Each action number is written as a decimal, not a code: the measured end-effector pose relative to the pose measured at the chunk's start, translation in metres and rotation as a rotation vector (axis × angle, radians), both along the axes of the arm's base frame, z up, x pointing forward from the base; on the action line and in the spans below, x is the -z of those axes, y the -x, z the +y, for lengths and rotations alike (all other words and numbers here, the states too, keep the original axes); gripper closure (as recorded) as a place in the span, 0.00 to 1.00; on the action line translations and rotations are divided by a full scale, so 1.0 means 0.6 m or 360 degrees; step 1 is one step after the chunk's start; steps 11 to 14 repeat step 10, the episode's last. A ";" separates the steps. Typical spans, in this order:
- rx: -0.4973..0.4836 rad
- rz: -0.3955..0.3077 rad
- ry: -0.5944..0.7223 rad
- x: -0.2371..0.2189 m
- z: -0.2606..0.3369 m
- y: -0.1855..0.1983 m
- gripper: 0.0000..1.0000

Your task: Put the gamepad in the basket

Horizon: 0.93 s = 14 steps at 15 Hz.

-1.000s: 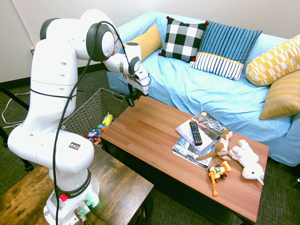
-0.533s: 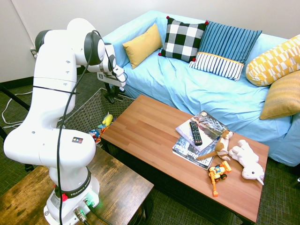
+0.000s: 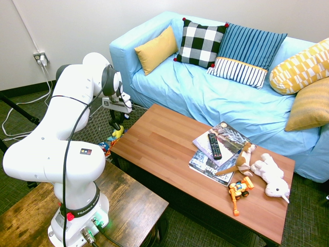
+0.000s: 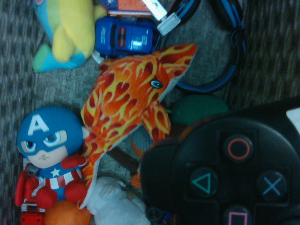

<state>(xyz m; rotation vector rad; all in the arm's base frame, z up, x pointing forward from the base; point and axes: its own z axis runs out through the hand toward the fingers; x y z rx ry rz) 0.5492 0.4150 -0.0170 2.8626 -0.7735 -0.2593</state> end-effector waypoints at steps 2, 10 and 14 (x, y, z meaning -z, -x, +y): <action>-0.0042 0.0042 0.0030 0.019 0.011 0.010 0.00; -0.0112 0.0041 0.0051 0.027 0.033 0.026 0.00; -0.0112 0.0041 0.0051 0.027 0.033 0.026 0.00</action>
